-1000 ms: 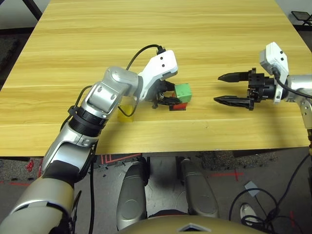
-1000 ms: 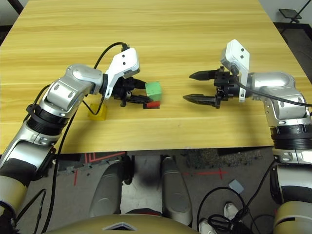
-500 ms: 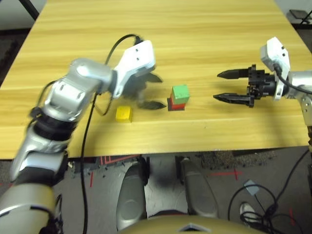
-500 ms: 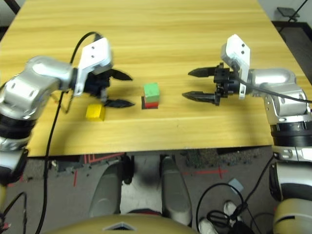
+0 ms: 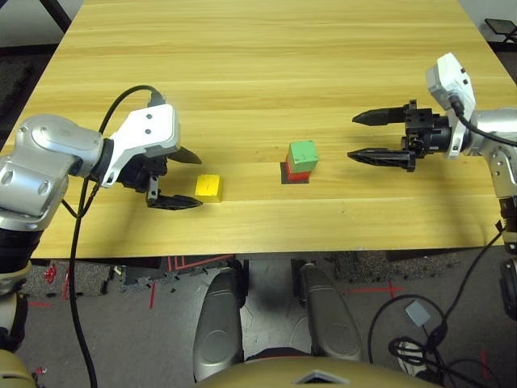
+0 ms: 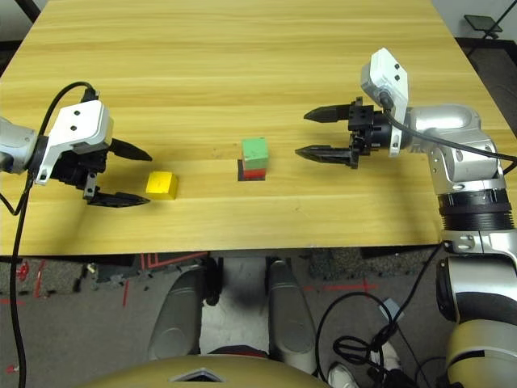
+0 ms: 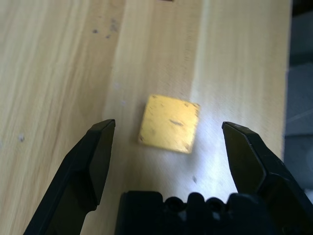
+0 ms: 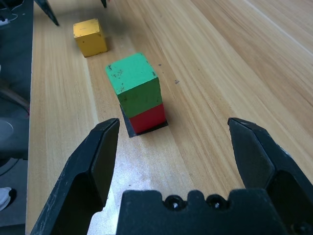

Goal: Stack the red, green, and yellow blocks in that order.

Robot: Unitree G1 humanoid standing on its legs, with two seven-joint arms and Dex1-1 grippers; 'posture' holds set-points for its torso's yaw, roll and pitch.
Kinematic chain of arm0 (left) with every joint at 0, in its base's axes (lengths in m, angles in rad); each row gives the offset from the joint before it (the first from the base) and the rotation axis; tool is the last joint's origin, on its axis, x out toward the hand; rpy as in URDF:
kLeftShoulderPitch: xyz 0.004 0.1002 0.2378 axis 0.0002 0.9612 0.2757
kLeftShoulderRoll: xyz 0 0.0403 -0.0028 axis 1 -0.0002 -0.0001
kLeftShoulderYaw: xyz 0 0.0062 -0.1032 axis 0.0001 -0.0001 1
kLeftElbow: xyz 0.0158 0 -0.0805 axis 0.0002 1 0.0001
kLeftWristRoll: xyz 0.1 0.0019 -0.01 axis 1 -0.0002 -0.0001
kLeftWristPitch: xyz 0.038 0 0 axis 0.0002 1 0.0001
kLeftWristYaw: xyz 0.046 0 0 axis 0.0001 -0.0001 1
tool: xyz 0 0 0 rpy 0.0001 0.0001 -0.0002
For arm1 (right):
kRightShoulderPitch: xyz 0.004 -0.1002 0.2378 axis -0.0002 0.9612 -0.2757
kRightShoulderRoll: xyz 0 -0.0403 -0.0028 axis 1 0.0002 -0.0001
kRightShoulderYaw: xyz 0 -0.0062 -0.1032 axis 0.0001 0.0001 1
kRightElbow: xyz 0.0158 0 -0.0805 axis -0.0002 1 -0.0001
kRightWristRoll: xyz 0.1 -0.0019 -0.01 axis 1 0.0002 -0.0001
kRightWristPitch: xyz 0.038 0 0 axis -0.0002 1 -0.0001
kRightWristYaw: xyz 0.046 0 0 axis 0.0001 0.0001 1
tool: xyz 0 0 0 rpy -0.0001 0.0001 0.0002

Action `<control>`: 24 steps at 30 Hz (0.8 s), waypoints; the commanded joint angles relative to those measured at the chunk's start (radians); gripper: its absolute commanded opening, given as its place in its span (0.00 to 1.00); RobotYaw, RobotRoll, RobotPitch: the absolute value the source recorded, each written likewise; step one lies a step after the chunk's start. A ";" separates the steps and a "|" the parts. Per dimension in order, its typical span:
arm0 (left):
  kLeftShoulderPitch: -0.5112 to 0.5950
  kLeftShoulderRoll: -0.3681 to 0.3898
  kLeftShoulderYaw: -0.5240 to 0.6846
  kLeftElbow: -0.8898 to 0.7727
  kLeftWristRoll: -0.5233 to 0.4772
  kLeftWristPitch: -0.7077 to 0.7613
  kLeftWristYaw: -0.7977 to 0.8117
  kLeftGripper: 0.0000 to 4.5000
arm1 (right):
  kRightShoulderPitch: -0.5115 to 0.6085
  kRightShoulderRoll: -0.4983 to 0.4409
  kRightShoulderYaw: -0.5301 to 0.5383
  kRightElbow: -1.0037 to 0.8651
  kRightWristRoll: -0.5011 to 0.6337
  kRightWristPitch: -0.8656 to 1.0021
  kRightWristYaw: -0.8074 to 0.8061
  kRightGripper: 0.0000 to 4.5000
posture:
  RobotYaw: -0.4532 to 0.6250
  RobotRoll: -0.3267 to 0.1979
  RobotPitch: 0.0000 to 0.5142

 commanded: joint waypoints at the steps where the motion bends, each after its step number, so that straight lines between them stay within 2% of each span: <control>1: 0.027 -0.031 -0.015 0.051 0.038 -0.072 0.021 0.99 | 0.004 -0.019 -0.003 -0.010 -0.002 0.012 0.010 1.00 | 0.48 0.59 0.50; 6: 0.069 -0.058 -0.019 0.094 0.061 -0.121 0.029 0.99 | 0.008 -0.031 -0.011 -0.019 0.000 0.023 0.005 1.00 | 0.47 0.57 0.50; 7: 0.078 -0.058 -0.020 0.098 0.063 -0.129 0.026 0.95 | 0.008 -0.033 -0.012 -0.019 0.000 0.024 0.004 1.00 | 0.47 0.57 0.50; 9: 0.096 -0.054 -0.021 0.093 0.061 -0.138 0.012 0.87 | 0.007 -0.035 -0.012 -0.019 0.001 0.024 0.003 1.00 | 0.46 0.57 0.50; 14: 0.098 -0.056 0.004 0.048 0.025 -0.077 0.003 0.47 | 0.004 -0.035 -0.011 -0.014 0.000 0.021 -0.001 1.00 | 0.47 0.58 0.50; 19: -0.080 -0.093 0.037 -0.021 -0.069 0.137 0.045 0.45 | 0.003 -0.026 -0.010 -0.006 -0.001 0.016 -0.007 1.00 | 0.48 0.59 0.49; 24: -0.271 -0.134 -0.008 -0.055 -0.115 0.324 0.067 0.45 | 0.008 -0.014 -0.007 0.001 -0.005 0.007 -0.013 1.00 | 0.48 0.61 0.48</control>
